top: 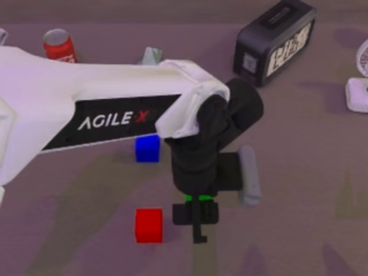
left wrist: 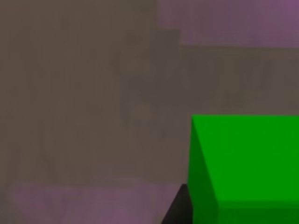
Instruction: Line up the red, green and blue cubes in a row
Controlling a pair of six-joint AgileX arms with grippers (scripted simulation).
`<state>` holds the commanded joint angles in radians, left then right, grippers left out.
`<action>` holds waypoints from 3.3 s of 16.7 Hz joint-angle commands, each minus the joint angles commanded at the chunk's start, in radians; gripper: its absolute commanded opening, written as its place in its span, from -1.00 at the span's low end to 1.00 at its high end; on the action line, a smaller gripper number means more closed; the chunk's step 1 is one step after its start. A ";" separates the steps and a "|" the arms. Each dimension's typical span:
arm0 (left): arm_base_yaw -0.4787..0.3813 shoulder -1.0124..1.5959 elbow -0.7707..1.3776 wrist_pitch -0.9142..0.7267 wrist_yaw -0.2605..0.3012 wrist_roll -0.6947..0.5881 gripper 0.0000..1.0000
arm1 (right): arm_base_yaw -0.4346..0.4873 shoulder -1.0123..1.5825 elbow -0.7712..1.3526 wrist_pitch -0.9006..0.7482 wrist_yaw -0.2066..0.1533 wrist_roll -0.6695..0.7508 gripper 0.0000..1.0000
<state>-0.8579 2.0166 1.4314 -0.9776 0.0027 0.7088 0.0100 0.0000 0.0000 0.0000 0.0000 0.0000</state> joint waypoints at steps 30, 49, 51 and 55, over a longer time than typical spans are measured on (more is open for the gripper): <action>-0.003 0.037 -0.056 0.088 -0.001 -0.001 1.00 | 0.000 0.000 0.000 0.000 0.000 0.000 1.00; 0.078 0.038 0.210 -0.189 -0.003 -0.221 1.00 | 0.000 0.000 0.000 0.000 0.000 0.000 1.00; 0.122 0.082 0.261 -0.207 -0.001 -0.374 1.00 | 0.000 0.000 0.000 0.000 0.000 0.000 1.00; 0.227 0.171 0.364 -0.243 0.004 -0.750 1.00 | 0.000 0.000 0.000 0.000 0.000 0.000 1.00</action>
<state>-0.6312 2.1877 1.7957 -1.2202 0.0062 -0.0415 0.0100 0.0000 0.0000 0.0000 0.0000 0.0000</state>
